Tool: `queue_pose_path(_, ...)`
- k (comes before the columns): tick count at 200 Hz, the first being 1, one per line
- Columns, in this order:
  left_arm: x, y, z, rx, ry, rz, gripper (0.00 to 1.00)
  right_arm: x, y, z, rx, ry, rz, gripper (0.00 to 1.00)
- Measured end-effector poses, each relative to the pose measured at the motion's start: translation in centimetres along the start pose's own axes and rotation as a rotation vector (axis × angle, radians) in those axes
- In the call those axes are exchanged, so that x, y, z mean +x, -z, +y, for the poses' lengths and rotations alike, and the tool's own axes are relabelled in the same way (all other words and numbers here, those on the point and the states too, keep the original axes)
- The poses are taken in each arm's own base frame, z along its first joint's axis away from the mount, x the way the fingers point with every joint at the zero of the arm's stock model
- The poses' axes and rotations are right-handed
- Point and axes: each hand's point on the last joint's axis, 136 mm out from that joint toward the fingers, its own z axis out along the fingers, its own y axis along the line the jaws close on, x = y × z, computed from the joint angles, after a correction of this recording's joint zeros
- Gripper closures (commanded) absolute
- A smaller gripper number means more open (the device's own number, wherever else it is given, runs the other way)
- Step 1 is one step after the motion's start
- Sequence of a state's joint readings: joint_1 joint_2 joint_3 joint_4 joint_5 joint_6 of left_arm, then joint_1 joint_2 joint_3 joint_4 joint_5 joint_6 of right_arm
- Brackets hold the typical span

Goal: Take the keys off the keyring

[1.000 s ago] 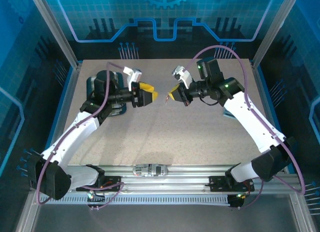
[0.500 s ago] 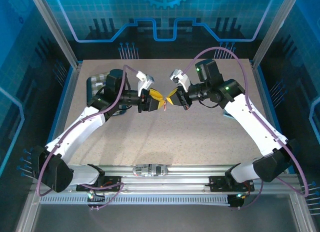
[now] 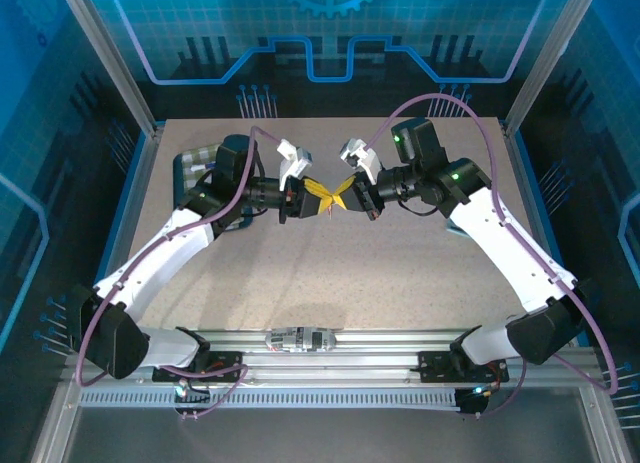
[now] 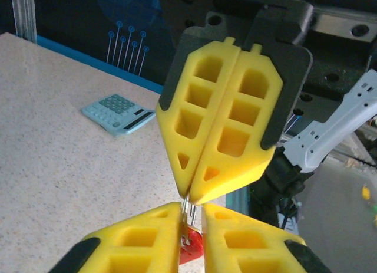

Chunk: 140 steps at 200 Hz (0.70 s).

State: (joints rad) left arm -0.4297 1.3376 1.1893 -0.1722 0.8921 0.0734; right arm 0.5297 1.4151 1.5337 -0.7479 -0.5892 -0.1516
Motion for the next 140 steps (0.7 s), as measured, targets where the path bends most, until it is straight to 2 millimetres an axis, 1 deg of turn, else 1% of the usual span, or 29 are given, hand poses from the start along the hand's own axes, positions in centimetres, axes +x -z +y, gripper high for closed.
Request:
queue_pose_path(20,0.0,0.0,-0.1,0.006,-0.001,0.0,1.0,0.0,0.1,0.1,-0.002,0.004,-0.002,1.0)
queue_pose_path(34,-0.1,0.0,-0.2,0.012,-0.008,-0.002,1.0,-0.1,0.3,0.2,-0.001,0.007,-0.005,1.0)
queue_pose_path(40,-0.1,0.0,-0.2,0.014,-0.009,-0.002,1.0,-0.1,0.3,0.2,0.0,0.007,-0.005,0.95)
queue_pose_path(51,-0.1,0.0,-0.2,0.015,-0.012,-0.003,1.0,-0.2,0.4,0.2,0.006,0.01,-0.007,0.91)
queue_pose_path(56,-0.1,0.0,-0.2,0.015,-0.013,-0.003,1.0,-0.2,0.4,0.3,0.007,0.009,-0.009,0.85)
queue_pose_path(65,-0.2,0.0,-0.3,0.016,-0.02,-0.007,1.0,-0.3,0.5,0.2,0.013,0.014,-0.014,0.69)
queue_pose_path(73,-0.3,-0.1,-0.3,0.017,-0.024,-0.01,1.0,-0.5,0.6,0.1,0.027,0.012,-0.027,0.58)
queue_pose_path(85,-0.4,-0.2,-0.4,0.019,-0.041,-0.022,1.0,-0.8,1.0,-0.4,0.067,0.013,-0.06,0.45)
queue_pose_path(93,-0.4,-0.2,-0.3,0.015,-0.05,-0.031,1.0,-0.8,1.4,-0.8,0.098,0.006,-0.088,0.42)
queue_pose_path(106,-0.3,-0.2,-0.1,0.002,-0.062,-0.052,1.0,-0.5,2.6,-1.6,0.15,-0.018,-0.155,0.41)
queue_pose_path(125,-0.3,-0.1,0.4,-0.032,-0.105,-0.096,1.0,0.4,4.5,-3.2,0.233,-0.069,-0.274,0.4)
queue_pose_path(140,-0.5,-0.1,1.3,-0.081,-0.142,-0.137,1.0,1.2,5.2,-4.2,0.286,-0.088,-0.359,0.38)
